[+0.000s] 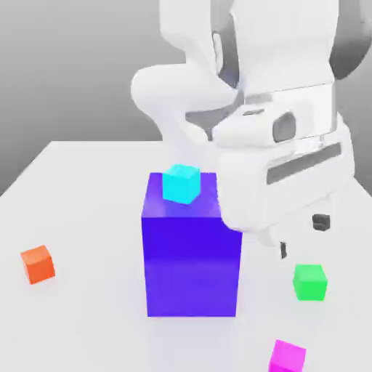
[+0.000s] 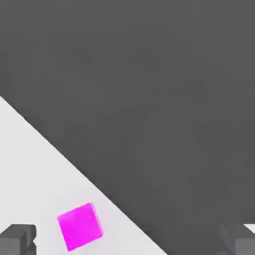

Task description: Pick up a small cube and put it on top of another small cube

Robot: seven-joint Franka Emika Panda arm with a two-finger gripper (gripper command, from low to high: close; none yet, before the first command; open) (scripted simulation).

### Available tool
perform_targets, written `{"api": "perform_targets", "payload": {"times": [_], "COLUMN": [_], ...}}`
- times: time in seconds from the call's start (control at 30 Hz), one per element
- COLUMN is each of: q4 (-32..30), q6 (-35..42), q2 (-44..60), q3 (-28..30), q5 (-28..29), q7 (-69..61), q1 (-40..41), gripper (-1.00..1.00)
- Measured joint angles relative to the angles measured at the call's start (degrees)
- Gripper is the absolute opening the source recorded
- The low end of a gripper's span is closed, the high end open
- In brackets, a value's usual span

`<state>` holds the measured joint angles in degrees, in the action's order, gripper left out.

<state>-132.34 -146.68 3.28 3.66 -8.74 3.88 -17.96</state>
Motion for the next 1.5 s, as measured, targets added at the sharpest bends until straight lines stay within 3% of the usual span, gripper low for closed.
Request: {"api": "perform_targets", "payload": {"times": [0.27,0.4,0.43,0.63,0.8,1.2,1.4,1.43,1.5], "q4": [-0.3,1.2,1.5,1.7,-0.1,-22.3,-23.8,-23.7,-23.7], "q6": [-5.8,-11.8,-12.9,-13.4,-7.3,-5.8,-15.6,-17.0,-17.0], "q2": [15.7,24.1,25.5,26.2,18.4,-5.3,3.1,4.6,4.6], "q3": [-1.1,-1.6,-1.8,-1.9,-1.4,-10.4,-9.5,-9.3,-9.3], "q5": [5.9,6.3,6.2,6.2,6.8,7.6,10.9,11.4,11.4], "q7": [-7.5,-8.3,-8.3,-8.4,-7.9,-10.5,-8.4,-8.0,-8.0], "q1": [-1.9,-1.7,-1.6,-1.5,-1.9,-13.8,-13.9,-14.0,-14.0], "gripper": [0.00,0.00,-1.00,-1.00,-1.00,-1.00,-1.00,1.00,1.00]}}
